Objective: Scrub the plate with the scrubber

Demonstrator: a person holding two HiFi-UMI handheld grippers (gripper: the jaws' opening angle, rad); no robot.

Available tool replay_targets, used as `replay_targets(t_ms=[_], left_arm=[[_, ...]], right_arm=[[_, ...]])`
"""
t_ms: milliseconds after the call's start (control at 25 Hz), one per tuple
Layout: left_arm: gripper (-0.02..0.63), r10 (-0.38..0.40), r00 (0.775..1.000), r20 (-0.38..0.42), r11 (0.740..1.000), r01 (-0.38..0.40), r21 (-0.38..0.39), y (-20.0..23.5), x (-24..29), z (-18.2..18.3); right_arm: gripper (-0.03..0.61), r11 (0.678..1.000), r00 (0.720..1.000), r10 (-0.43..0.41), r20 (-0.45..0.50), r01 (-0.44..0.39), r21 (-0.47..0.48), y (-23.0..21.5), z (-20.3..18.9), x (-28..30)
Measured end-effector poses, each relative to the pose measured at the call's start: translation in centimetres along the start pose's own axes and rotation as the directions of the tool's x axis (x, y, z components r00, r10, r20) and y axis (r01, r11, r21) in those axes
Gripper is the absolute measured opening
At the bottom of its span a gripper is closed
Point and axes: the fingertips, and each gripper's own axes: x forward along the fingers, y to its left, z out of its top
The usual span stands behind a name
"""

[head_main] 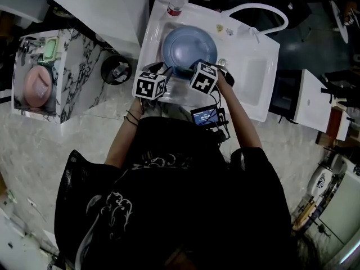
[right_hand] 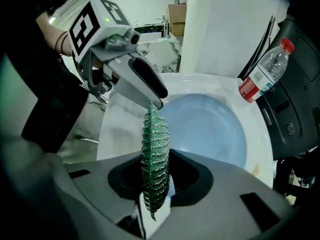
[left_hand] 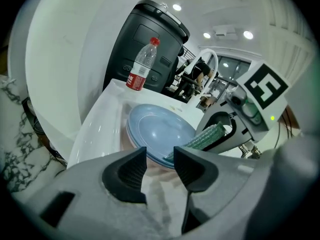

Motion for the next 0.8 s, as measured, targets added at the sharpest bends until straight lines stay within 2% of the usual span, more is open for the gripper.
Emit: replay_targets(t_ms=[320, 440, 520, 640, 800], left_arm=[[0.179, 0.023, 1.000, 0.005, 1.000, -0.023, -0.003, 0.4, 0.8, 0.4], [0.179, 0.036, 0.999, 0.000, 0.999, -0.036, 0.001, 0.8, 1.3, 0.6], [0.178, 0.040, 0.999, -0.005, 0.999, -0.040, 0.003, 0.9, 1.6, 0.7], [0.175, 0.044, 0.999, -0.004, 0.999, -0.044, -0.006, 1.1, 1.7, 0.8], [0.170, 0.053, 0.999, 0.000, 0.998, -0.053, -0.018, 1.3, 1.7, 0.8]], right_arm=[[0.092, 0.998, 0.997, 0.051, 0.053, -0.053, 0.029, 1.4, 0.8, -0.7], [0.091, 0.998, 0.998, 0.044, 0.049, -0.045, 0.033, 0.8, 0.3, -0.7], [0.092, 0.998, 0.999, -0.009, 0.052, 0.006, 0.057, -0.9, -0.4, -1.2], [0.092, 0.987, 0.988, -0.139, 0.063, 0.133, 0.091, -4.9, -1.0, -2.5], [0.092, 0.959, 0.958, -0.284, 0.031, 0.283, 0.026, -10.3, -2.0, -3.2]])
